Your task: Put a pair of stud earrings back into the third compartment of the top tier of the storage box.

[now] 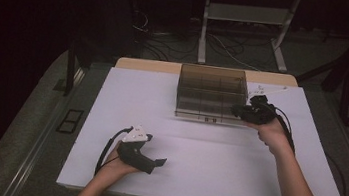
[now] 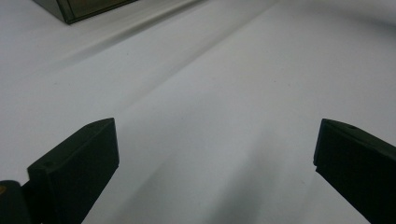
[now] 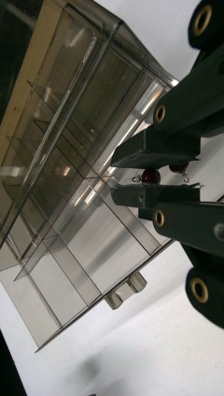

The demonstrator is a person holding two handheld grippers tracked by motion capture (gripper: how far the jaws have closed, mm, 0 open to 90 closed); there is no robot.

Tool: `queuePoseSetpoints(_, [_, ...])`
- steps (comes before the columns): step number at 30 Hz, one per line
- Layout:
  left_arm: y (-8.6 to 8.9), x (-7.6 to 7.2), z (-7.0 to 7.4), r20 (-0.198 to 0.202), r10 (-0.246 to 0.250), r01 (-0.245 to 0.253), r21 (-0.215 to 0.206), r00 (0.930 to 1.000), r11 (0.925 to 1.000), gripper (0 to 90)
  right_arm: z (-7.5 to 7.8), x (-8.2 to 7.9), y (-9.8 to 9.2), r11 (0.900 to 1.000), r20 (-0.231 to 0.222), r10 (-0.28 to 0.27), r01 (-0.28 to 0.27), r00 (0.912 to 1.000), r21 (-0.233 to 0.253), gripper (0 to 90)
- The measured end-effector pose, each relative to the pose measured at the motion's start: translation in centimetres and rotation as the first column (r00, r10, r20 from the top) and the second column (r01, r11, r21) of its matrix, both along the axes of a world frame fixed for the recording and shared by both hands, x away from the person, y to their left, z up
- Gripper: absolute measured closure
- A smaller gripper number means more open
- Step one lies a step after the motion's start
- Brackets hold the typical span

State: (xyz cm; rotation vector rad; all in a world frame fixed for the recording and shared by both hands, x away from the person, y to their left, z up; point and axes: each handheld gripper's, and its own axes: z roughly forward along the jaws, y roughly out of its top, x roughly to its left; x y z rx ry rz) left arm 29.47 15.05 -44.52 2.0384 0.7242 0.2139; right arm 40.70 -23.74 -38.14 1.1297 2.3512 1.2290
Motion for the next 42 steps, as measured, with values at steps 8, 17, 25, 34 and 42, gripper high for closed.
queuePoseSetpoints(8, [0.2,-0.1,0.0,0.001,0.007,-0.007,0.002,1.0000,1.0000,0.0,-0.2,0.1,0.2,1.000,-0.013,0.001,-0.001,0.9999,-0.006,74.4])
queuePoseSetpoints(17, [0.1,0.0,0.1,0.004,0.002,-0.002,0.005,1.0000,1.0000,0.0,0.9,-0.8,0.0,0.999,0.016,0.006,-0.007,0.9999,0.041,75.0])
queuePoseSetpoints(25, [0.0,0.0,0.1,0.005,-0.003,0.003,0.007,1.0000,1.0000,0.0,1.5,-1.9,0.4,0.996,0.016,0.060,-0.061,0.9981,0.066,83.7])
queuePoseSetpoints(34, [0.0,-0.1,0.1,0.005,-0.005,0.005,0.006,1.0000,1.0000,0.0,1.0,-3.1,1.2,0.992,-0.003,0.114,-0.114,0.9934,0.060,88.7])
queuePoseSetpoints(42, [0.0,-0.1,0.1,0.006,0.000,0.000,0.003,1.0000,1.0000,0.0,0.3,-3.6,1.9,0.987,-0.011,0.149,-0.148,0.9888,0.055,88.8])
